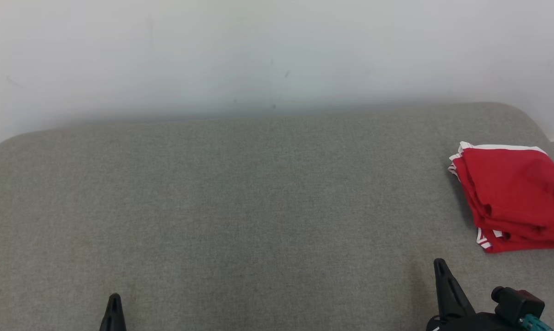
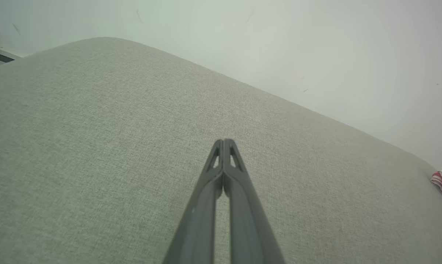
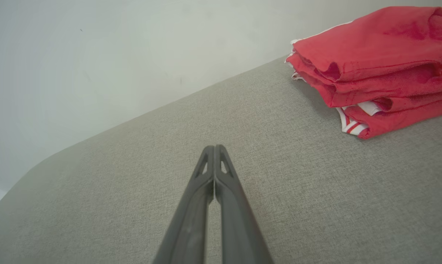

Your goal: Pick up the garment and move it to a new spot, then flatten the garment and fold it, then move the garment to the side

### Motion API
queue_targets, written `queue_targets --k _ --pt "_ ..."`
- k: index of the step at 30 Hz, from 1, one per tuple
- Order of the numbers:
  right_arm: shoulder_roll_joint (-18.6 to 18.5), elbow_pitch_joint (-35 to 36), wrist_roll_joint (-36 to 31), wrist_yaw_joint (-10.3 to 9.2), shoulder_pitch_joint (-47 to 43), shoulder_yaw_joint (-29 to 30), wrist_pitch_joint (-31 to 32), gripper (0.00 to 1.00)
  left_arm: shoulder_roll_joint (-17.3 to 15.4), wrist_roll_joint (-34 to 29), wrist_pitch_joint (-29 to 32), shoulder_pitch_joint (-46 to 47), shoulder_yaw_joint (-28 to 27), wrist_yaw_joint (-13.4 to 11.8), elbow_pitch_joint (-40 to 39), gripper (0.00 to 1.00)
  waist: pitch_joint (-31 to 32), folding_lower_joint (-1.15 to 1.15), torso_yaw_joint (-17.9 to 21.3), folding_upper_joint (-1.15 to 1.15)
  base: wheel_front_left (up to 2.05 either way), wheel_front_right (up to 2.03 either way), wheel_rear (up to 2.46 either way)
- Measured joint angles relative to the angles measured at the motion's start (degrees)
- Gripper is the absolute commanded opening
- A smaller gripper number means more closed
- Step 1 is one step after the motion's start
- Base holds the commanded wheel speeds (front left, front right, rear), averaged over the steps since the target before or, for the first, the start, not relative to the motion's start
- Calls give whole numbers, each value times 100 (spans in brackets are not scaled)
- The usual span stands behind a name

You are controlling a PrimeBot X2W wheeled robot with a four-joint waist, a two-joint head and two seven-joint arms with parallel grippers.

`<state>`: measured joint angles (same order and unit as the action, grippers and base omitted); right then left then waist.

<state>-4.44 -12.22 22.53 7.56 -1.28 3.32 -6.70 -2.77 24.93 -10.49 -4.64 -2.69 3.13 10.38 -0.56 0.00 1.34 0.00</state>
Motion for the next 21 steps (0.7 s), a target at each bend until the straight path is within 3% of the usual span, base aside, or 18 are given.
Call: queue_targets --k 21 --pt "44 -47 2026 0 194 89 372 0 1 1919 488 287 -103 142 99 0 8 1 -27 0 0 0 0"
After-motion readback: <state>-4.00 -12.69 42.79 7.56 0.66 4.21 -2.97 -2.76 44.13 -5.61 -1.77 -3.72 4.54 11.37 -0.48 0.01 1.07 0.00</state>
